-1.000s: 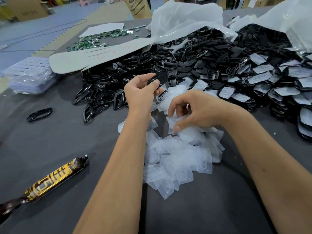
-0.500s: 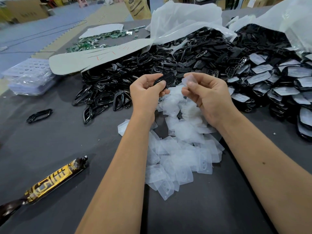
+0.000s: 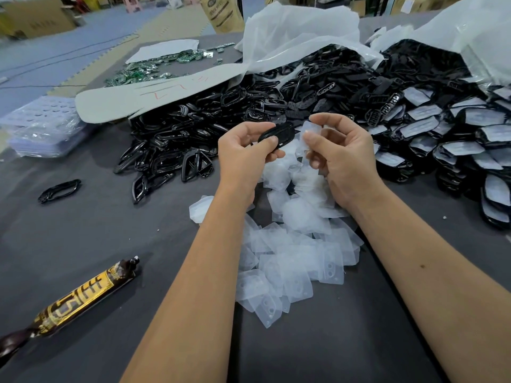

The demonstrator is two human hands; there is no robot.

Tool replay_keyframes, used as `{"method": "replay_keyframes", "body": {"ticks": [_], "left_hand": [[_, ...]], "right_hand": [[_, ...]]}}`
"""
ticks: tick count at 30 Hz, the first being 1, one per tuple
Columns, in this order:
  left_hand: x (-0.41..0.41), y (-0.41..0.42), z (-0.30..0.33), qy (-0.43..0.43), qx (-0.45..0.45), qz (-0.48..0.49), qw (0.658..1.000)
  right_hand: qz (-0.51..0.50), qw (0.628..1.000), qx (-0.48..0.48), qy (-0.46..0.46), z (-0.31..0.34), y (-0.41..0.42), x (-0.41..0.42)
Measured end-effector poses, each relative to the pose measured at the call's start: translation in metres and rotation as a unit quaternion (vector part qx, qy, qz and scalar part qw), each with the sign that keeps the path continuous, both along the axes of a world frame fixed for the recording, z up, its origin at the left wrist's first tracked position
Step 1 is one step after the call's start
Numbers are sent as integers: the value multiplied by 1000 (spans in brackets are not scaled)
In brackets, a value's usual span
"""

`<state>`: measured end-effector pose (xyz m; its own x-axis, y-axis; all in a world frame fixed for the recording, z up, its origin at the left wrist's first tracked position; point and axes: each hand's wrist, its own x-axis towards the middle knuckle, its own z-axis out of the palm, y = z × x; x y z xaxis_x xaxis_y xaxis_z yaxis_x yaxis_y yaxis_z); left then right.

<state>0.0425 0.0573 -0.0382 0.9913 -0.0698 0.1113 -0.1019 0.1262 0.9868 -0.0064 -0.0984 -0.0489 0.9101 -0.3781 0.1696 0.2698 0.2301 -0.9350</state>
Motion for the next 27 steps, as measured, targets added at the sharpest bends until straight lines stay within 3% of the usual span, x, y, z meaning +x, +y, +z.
{"method": "replay_keyframes", "body": {"ticks": [6, 11, 21, 27], "left_hand": [[-1, 0, -1, 10, -2, -14, 1000], [-1, -2, -1, 9, 4, -12, 1000], [-2, -1, -1, 10, 4, -12, 1000], [-3, -3, 0, 5, 3, -12, 1000]], "right_hand": [[-10, 999, -48, 24, -1, 3, 1], [16, 1000, -15, -9, 1, 4, 0], [1, 1000, -16, 7, 0, 5, 2], [-48, 993, -108, -25, 0, 5, -1]]}}
